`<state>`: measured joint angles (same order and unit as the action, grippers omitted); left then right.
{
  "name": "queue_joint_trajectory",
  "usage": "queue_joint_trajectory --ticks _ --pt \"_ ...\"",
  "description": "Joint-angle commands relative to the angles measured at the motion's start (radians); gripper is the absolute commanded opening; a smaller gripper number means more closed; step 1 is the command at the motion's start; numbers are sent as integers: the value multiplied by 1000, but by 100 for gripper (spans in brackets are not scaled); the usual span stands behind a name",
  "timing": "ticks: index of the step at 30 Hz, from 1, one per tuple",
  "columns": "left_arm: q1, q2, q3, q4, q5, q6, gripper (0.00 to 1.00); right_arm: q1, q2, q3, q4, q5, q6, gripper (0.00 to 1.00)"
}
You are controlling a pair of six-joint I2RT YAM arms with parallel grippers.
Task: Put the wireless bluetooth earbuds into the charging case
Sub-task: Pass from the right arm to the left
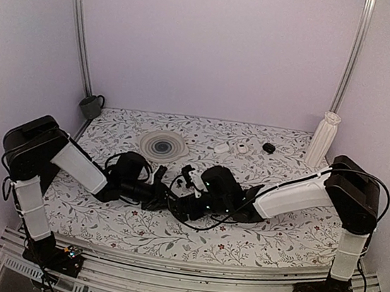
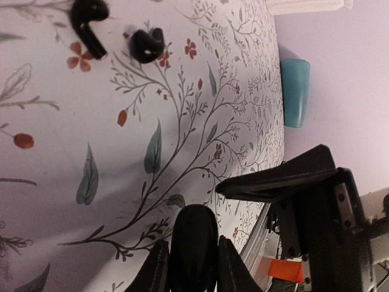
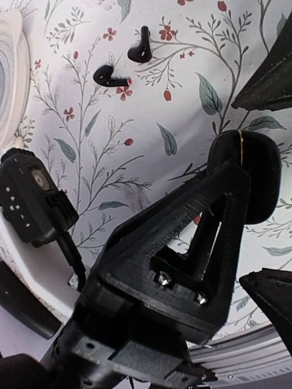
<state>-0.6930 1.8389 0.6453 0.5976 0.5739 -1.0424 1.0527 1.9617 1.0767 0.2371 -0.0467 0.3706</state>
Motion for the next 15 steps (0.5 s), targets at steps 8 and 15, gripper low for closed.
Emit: queue_joint_trajectory --ticks 8,15 --pt "32 -182 102 -116 145 376 3 -161 -297 -203 181 -487 100 90" --pt "30 -310 137 -138 193 478 3 -194 -364 -215 241 -614 175 82"
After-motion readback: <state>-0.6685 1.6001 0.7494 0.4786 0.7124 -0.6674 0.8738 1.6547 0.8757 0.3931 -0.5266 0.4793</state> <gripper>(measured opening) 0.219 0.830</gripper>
